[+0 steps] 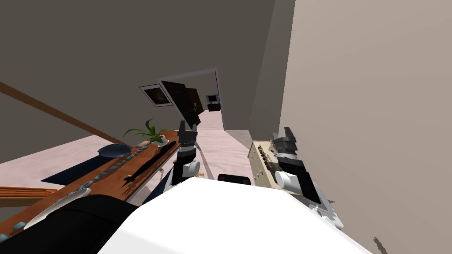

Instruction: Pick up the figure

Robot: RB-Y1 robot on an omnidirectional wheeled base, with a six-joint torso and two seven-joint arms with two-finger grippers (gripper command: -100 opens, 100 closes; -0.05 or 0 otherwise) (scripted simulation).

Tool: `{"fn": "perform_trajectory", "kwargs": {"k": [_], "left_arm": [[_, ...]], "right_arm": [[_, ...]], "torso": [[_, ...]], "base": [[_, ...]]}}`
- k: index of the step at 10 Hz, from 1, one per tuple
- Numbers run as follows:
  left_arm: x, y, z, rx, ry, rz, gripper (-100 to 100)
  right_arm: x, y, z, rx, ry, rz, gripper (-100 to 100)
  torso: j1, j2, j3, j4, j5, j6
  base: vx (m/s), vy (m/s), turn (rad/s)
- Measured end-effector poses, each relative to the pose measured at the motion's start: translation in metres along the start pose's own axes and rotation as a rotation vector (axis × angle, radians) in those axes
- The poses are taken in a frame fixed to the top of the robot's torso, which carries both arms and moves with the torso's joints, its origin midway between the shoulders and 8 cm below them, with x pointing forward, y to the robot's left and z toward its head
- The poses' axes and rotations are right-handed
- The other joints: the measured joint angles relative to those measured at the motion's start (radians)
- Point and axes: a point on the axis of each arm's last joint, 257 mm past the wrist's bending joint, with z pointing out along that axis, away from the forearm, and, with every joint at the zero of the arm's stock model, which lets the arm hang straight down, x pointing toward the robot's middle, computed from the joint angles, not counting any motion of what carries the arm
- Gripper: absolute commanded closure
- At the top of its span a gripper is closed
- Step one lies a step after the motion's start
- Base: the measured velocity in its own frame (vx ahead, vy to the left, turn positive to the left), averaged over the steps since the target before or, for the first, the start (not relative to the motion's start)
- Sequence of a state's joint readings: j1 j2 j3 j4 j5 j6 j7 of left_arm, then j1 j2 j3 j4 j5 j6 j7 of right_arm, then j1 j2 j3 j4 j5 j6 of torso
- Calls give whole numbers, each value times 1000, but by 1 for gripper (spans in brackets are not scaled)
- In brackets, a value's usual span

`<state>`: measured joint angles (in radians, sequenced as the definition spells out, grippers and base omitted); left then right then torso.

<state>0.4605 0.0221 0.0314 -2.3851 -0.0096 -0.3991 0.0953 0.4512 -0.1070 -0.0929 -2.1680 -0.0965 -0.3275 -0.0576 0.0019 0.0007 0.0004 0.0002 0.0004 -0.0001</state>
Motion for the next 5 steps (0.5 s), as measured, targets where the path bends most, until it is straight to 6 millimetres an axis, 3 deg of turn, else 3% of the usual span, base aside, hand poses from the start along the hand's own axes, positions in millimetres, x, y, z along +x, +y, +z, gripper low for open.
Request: {"fn": "perform_trajectory", "kwargs": {"k": [5], "left_arm": [[0,0,0,0,0,0,0]], "right_arm": [[-7,-42,7,126,-17,78,-100]], "torso": [[0,-1,-1,0,0,0]], "base": [[0,22,-58]]}}
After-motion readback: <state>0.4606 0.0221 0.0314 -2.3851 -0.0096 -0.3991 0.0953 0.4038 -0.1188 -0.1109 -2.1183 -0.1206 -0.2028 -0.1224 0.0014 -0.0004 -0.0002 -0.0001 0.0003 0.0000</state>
